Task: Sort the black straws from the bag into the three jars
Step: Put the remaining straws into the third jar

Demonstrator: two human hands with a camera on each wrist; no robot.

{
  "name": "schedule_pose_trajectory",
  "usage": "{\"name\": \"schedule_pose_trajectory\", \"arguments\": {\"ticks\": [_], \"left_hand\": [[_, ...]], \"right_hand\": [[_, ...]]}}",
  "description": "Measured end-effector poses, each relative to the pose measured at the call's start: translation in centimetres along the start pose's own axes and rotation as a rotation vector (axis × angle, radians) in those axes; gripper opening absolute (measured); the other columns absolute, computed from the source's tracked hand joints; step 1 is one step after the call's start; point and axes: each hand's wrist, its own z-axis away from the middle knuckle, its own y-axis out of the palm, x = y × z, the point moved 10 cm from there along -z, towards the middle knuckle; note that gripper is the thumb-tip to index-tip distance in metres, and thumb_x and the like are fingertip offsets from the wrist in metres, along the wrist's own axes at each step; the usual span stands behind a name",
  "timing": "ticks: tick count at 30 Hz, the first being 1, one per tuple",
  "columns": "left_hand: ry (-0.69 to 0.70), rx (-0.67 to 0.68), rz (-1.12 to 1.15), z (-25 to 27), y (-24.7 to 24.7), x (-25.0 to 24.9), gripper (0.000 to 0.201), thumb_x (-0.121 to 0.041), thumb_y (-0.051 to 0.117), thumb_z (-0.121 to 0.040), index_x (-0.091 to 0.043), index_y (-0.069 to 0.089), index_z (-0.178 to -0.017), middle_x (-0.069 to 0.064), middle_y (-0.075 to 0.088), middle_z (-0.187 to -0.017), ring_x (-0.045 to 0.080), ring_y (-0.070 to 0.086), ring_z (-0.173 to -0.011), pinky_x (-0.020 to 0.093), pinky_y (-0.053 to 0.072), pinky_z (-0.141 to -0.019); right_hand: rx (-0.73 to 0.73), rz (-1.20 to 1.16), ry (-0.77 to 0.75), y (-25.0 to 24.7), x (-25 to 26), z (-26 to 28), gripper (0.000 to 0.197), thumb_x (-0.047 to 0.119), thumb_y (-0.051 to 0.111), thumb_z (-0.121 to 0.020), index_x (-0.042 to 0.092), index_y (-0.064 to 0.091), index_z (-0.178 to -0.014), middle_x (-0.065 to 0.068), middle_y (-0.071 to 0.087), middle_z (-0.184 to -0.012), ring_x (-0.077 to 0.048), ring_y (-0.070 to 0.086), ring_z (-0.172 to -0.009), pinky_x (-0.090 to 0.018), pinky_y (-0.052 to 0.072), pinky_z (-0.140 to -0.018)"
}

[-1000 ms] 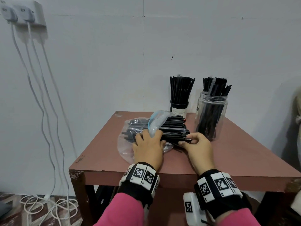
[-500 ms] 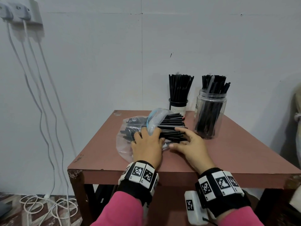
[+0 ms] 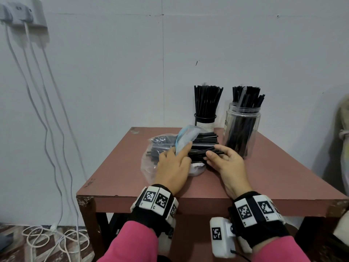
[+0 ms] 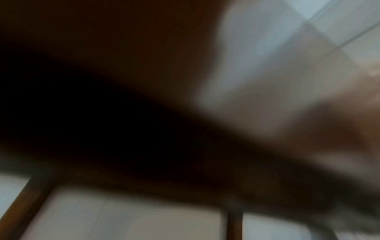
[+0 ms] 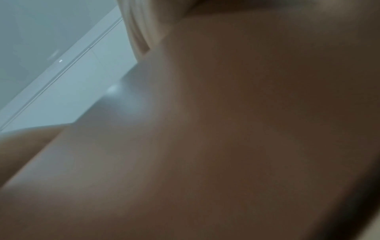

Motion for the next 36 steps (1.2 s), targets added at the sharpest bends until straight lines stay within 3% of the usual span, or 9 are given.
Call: {"name": "schedule_pose_trajectory", "arguments": {"ticks": [3, 6, 10, 15, 18, 20, 25, 30, 36], "left_hand": [[0.043, 0.019, 0.211, -0.3, 0.2, 0.2, 0.060, -0.014, 0.039, -0.093, -0.059, 0.037, -0.133, -0.008, 0.040, -0.146, 0.022, 0.026, -0.133, 0.025, 0.011, -0.107], [0.050, -0.023, 0.325, -0.5, 0.1, 0.8, 0.063, -0.024, 0.046, -0.081, -0.073, 0.037, -0.119, -0.011, 0.044, -0.145, 0.021, 0.032, -0.136, 0.046, 0.021, -0.118], [0.013, -0.074, 0.317, -0.7, -0.2, 1.5, 0.056, -0.021, 0.057, -0.088, -0.041, 0.042, -0.139, -0.008, 0.045, -0.144, 0.020, 0.032, -0.137, 0.049, 0.027, -0.115], [0.059, -0.120, 0.322, -0.2, -1.0, 0.7, 0.060, -0.020, 0.061, -0.090, -0.039, 0.039, -0.142, -0.008, 0.040, -0.146, 0.019, 0.029, -0.137, 0.041, 0.025, -0.116], [0.076, -0.127, 0.051, 0.4, -1.4, -0.5, 0.047, -0.035, 0.056, -0.093, -0.047, 0.042, -0.136, -0.002, 0.030, -0.153, 0.026, 0.024, -0.140, 0.043, 0.022, -0.116], [0.034, -0.128, -0.276, 0.9, -1.8, -1.1, 0.039, -0.052, 0.045, -0.094, -0.051, 0.042, -0.133, 0.002, 0.012, -0.160, 0.030, 0.002, -0.147, 0.050, 0.005, -0.117], [-0.079, 0.043, -0.466, 0.2, -2.3, 0.0, 0.058, -0.075, 0.035, -0.085, -0.059, 0.026, -0.139, 0.007, -0.012, -0.161, 0.038, -0.030, -0.140, 0.060, -0.021, -0.107], [-0.180, 0.200, -0.475, 0.5, 0.1, 4.0, 0.079, -0.081, 0.037, -0.079, -0.061, -0.007, -0.141, 0.008, -0.005, -0.162, 0.040, -0.002, -0.147, 0.059, 0.002, -0.115], [-0.165, 0.171, -0.467, 0.3, 0.3, 4.1, 0.077, -0.078, 0.036, -0.082, -0.058, -0.007, -0.143, 0.005, 0.002, -0.162, 0.037, 0.010, -0.146, 0.054, 0.011, -0.115]], "right_hand": [[-0.032, 0.026, 0.005, -0.4, -0.1, -0.3, 0.022, -0.001, 0.064, -0.087, 0.004, 0.061, -0.108, -0.007, 0.068, -0.080, -0.006, 0.066, -0.065, -0.014, 0.054, -0.060], [-0.072, -0.033, 0.055, -0.9, -0.6, -0.7, 0.015, -0.001, 0.063, -0.088, 0.004, 0.062, -0.102, -0.005, 0.065, -0.081, -0.008, 0.065, -0.068, -0.013, 0.054, -0.061], [-0.054, -0.160, 0.145, 0.6, -0.7, -1.3, 0.008, -0.004, 0.062, -0.087, 0.004, 0.063, -0.088, -0.004, 0.066, -0.082, -0.009, 0.065, -0.077, -0.013, 0.054, -0.066], [-0.087, 0.003, 0.144, 2.5, -2.5, -0.8, 0.008, 0.003, 0.064, -0.089, 0.009, 0.065, -0.085, -0.002, 0.063, -0.073, -0.007, 0.056, -0.059, -0.014, 0.049, -0.052], [-0.123, 0.077, 0.070, 2.1, -2.6, -0.7, 0.006, 0.007, 0.062, -0.092, 0.010, 0.066, -0.088, -0.002, 0.064, -0.073, -0.006, 0.055, -0.058, -0.015, 0.049, -0.052], [-0.152, 0.059, 0.062, 1.5, -2.5, -0.8, 0.005, 0.009, 0.061, -0.093, 0.007, 0.066, -0.093, -0.002, 0.064, -0.074, -0.007, 0.055, -0.059, -0.016, 0.049, -0.051], [-0.238, 0.013, 0.080, 0.7, -2.7, -0.9, 0.010, 0.014, 0.060, -0.095, 0.009, 0.063, -0.086, 0.001, 0.061, -0.063, -0.004, 0.055, -0.050, -0.020, 0.048, -0.050], [-0.279, 0.003, 0.040, 0.3, -2.2, -0.8, 0.015, 0.022, 0.063, -0.093, 0.015, 0.066, -0.080, 0.005, 0.069, -0.062, -0.006, 0.061, -0.054, -0.030, 0.049, -0.061], [-0.101, 0.011, 0.053, 2.2, -2.4, -0.7, 0.004, 0.011, 0.067, -0.089, 0.009, 0.069, -0.091, -0.006, 0.073, -0.083, -0.023, 0.070, -0.080, -0.030, 0.056, -0.069]]}}
